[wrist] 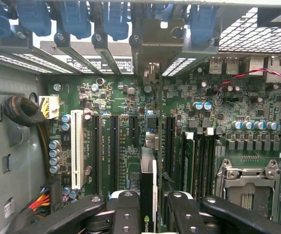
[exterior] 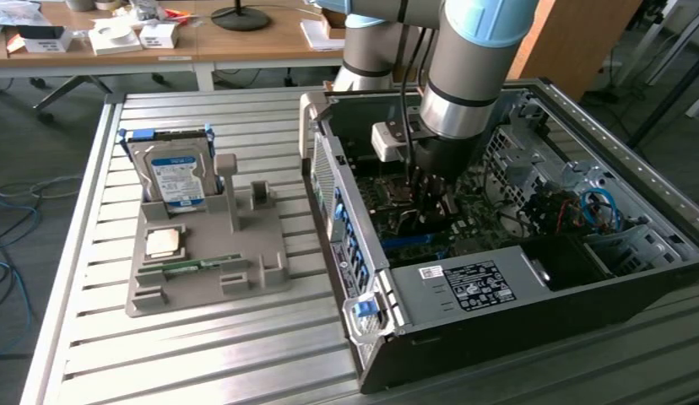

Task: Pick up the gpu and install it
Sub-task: 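Insert the gpu into the slot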

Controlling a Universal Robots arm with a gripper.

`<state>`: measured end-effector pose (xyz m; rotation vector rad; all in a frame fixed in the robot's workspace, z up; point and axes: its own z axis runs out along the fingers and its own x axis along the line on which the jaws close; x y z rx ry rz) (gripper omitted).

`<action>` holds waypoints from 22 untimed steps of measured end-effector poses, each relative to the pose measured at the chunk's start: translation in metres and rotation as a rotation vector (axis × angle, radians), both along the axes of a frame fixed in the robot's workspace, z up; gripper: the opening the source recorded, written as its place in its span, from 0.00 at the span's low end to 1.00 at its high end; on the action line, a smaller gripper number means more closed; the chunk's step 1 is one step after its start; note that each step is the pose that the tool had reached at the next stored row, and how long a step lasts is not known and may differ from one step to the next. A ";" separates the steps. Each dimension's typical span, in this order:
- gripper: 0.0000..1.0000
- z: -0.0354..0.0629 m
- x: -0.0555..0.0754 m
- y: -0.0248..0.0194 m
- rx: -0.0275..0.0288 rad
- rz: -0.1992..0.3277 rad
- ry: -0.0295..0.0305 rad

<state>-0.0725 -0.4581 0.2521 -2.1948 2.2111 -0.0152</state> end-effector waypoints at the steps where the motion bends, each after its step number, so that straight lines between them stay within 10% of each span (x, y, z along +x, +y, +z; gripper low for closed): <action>1: 0.27 0.0000 0.000 0.0000 0.0000 0.000 0.0000; 22: 0.27 -0.0021 0.000 0.0001 0.0003 0.000 -0.0006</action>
